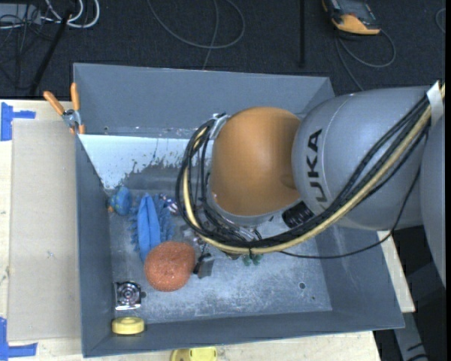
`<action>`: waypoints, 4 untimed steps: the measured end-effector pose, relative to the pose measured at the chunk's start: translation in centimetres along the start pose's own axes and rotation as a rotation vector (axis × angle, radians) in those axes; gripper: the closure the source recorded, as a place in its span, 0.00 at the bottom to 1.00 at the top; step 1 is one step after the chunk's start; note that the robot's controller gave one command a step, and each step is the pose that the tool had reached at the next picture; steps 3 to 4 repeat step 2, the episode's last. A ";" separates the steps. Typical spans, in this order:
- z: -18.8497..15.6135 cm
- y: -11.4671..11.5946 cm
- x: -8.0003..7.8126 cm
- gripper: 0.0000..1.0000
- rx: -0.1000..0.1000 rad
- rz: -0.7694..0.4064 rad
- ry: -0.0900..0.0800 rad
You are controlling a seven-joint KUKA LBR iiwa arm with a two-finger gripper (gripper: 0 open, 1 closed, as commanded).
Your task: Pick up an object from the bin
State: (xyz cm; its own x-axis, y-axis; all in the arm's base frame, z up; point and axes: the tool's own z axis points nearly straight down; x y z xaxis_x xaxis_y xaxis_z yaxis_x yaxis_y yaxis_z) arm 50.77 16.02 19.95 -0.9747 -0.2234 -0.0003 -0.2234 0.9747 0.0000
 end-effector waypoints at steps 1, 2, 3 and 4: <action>0.0 0.0 0.0 1.00 0.000 -0.001 0.000; -7.1 -3.1 -4.4 1.00 0.000 -0.008 0.000; -7.1 -3.1 -4.4 1.00 0.000 -0.008 0.000; -7.1 -3.1 -4.4 1.00 0.000 -0.008 0.000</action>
Offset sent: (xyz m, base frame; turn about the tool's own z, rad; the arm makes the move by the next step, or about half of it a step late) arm 0.0487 -0.0201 0.0707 -0.0071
